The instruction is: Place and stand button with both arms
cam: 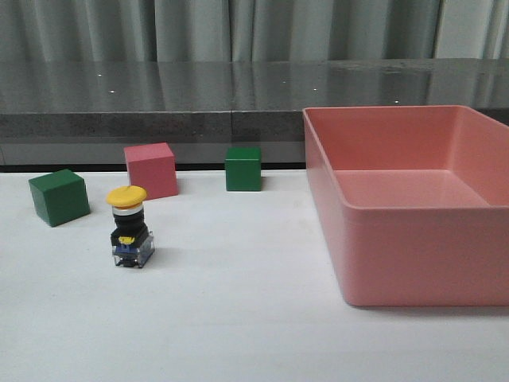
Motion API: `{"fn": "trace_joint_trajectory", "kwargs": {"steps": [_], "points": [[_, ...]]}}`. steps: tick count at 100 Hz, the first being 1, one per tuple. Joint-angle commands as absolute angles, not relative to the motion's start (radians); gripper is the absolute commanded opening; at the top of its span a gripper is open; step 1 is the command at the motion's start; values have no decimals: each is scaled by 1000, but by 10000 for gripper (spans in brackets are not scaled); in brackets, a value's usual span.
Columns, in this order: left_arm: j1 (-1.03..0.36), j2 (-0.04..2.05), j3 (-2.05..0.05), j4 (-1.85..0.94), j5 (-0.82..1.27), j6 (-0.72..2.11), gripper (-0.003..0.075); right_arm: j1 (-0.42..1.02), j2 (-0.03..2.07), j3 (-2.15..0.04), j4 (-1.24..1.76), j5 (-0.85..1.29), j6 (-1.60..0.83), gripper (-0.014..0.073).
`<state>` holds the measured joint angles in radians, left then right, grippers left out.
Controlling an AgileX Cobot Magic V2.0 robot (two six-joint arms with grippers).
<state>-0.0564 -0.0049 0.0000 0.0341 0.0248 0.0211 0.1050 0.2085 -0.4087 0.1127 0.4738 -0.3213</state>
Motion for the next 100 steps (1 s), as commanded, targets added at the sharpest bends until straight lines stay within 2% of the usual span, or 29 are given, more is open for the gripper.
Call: {"fn": "trace_joint_trajectory", "kwargs": {"steps": [1,77,100], "points": [[-51,-36,45,33,-67,10,-20,100,219,-433,121,397,-324,-61],[-51,-36,45,33,-67,10,-19,100,217,-433,61,397,-324,-61],[-51,-36,45,33,-67,10,-20,113,119,-364,0,344,-320,-61]]}}
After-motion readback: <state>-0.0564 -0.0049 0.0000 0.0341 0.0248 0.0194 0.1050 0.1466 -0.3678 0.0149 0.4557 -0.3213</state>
